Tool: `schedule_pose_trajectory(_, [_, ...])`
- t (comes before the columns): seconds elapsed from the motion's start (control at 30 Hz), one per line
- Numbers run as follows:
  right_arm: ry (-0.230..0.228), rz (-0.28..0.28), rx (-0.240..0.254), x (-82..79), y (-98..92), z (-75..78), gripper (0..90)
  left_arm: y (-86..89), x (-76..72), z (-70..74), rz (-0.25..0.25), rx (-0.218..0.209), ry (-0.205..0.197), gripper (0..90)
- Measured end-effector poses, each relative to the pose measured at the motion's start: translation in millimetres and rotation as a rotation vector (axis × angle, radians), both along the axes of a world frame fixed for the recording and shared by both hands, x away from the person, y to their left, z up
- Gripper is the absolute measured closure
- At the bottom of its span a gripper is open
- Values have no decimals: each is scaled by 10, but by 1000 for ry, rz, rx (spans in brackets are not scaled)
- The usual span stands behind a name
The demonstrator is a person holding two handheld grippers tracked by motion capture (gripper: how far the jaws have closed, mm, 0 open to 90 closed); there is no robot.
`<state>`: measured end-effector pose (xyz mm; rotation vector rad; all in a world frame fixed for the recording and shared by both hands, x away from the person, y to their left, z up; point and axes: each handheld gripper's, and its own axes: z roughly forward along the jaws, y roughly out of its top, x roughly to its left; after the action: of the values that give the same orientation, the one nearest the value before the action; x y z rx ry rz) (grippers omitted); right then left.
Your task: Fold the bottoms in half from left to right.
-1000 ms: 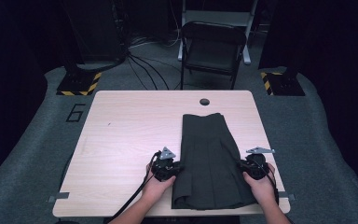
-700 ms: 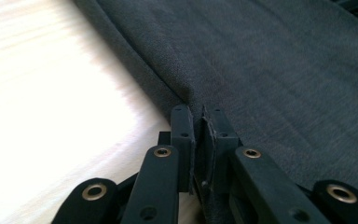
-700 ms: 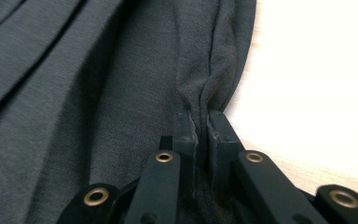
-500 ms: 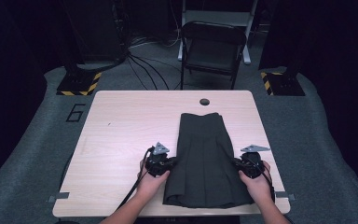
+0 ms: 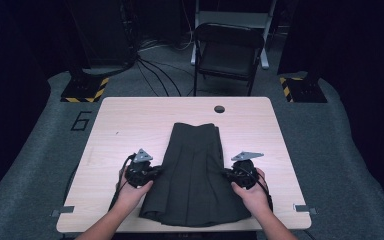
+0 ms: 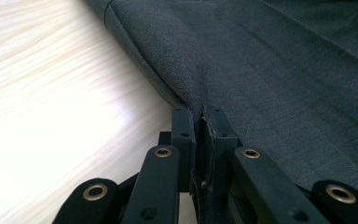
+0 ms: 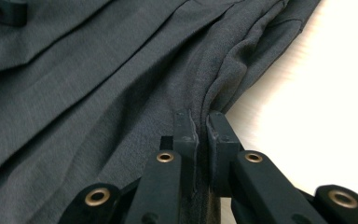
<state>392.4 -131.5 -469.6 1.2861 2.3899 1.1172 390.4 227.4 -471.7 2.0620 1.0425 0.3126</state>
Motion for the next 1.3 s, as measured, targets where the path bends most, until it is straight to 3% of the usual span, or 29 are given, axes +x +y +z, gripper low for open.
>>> schedule_pose_trajectory(0.13, [-3,37,-17,-46,145,-21,834,116,-80,9,-1,11,5,840])
schedule_pose_trajectory(0.27, [-1,59,-58,-72,223,-94,833,254,-214,-64,24,-18,24,839])
schedule_pose_trajectory(0.4, [20,60,-78,-59,215,-186,831,287,-226,-158,39,-32,50,837])
schedule_pose_trajectory(0.5, [32,75,-109,-35,217,-244,829,286,-232,-187,20,18,45,828])
schedule_pose_trajectory(0.53, [28,70,-111,-40,227,-253,826,286,-233,-197,27,17,51,819])
schedule_pose_trajectory(0.6, [24,66,-113,-42,230,-264,805,314,-221,-216,42,3,49,773])
schedule_pose_trajectory(0.63, [20,56,-101,-46,227,-274,791,316,-216,-220,68,-30,40,740])
schedule_pose_trajectory(0.73, [9,39,-73,-59,216,-261,719,370,-196,-192,85,-78,21,651])
schedule_pose_trajectory(1.0, [-32,24,-55,-45,296,-160,611,445,-152,-160,111,-104,2,565])
schedule_pose_trajectory(1.17, [-56,51,-74,59,368,-126,572,461,-146,-145,117,-109,-15,546])
schedule_pose_trajectory(1.3, [-59,40,-75,164,404,-132,572,473,-139,-153,111,-99,-16,537])
